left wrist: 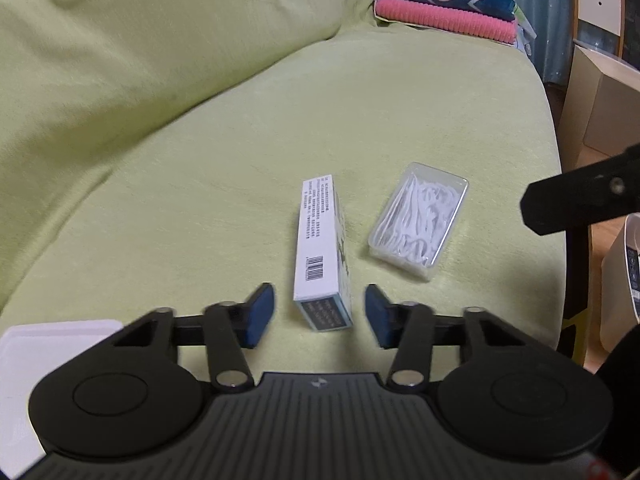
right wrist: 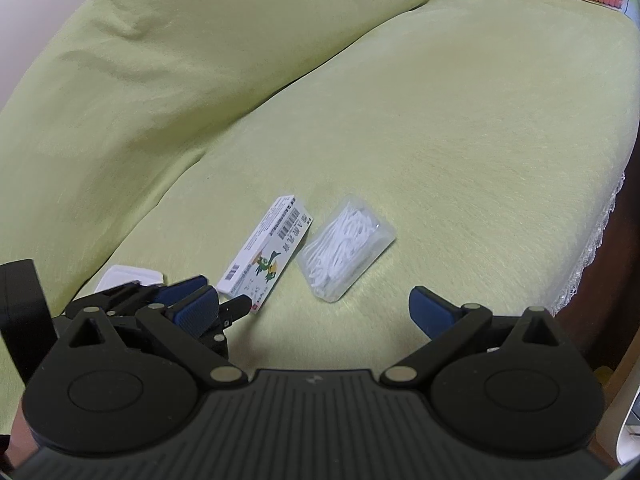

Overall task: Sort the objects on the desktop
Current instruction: 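Lower the left gripper onto the white-and-green ointment box and close on it, then hold the ointment box with the left gripper while the right gripper closes on it, then open the left gripper while the right gripper lifts the ointment box away, then carry the white-and-green ointment box with the right gripper toward the white basin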

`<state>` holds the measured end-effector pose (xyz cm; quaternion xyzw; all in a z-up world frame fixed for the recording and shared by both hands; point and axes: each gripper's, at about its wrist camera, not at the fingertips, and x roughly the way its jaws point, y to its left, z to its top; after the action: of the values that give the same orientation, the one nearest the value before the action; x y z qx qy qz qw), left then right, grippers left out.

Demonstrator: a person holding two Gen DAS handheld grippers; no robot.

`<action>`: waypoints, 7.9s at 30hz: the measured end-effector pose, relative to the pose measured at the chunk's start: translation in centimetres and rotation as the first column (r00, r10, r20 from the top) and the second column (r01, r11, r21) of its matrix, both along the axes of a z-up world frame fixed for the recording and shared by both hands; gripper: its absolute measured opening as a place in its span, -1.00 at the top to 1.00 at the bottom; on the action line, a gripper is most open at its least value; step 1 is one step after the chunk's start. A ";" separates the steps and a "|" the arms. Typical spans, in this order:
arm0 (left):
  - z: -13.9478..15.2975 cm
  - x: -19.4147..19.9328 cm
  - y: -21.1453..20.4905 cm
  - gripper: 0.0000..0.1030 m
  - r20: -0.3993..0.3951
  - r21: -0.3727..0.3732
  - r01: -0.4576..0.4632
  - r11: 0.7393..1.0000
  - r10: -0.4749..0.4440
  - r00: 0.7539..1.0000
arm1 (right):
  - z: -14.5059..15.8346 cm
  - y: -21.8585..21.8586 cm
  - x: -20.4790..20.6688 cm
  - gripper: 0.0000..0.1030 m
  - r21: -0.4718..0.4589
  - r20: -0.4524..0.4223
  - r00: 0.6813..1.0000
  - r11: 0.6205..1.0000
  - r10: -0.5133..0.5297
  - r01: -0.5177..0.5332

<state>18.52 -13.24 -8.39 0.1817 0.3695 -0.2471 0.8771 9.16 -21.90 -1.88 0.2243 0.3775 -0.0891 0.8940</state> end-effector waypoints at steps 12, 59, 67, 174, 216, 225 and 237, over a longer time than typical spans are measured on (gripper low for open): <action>-0.2 1.3 2.9 0.42 -0.134 -0.167 -0.102 0.981 0.080 0.988 | 0.0 -0.4 0.7 -0.95 0.003 -0.008 1.000 1.000 -0.009 0.009; 0.7 -6.0 5.2 0.09 -0.137 -0.071 0.022 0.997 -0.032 0.990 | -3.9 5.3 7.5 0.37 0.216 -0.122 0.982 0.969 0.145 -0.116; 0.3 -5.6 5.7 0.08 -0.136 -0.068 0.013 0.998 -0.022 0.990 | -3.4 5.8 8.1 0.24 0.225 -0.113 0.986 0.969 0.126 -0.098; 4.8 -19.3 -20.9 -0.24 0.132 0.102 0.884 0.456 -0.887 0.442 | 8.4 -13.1 -19.6 0.33 0.016 -0.032 0.999 0.999 -0.033 0.034; -4.2 -25.2 -33.2 -0.24 -0.049 0.107 0.961 0.256 -0.964 0.262 | -0.8 -21.5 -31.7 0.34 0.066 -0.114 0.908 0.909 -0.403 0.411; -6.6 -24.7 -34.8 -0.24 -0.095 0.157 0.942 0.296 -0.945 0.312 | -2.4 -22.4 -32.2 0.33 0.041 -0.129 0.872 0.876 -0.473 0.481; -8.9 -23.5 -35.9 -0.24 -0.135 0.156 0.915 0.373 -0.909 0.394 | -6.4 -23.5 -34.4 0.34 0.030 -0.176 0.784 0.793 -0.595 0.608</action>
<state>-4.94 -49.17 -17.31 0.4406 0.2431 -0.6519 0.5673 -25.27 -45.40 -8.25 0.3628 0.3592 -0.3708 0.7758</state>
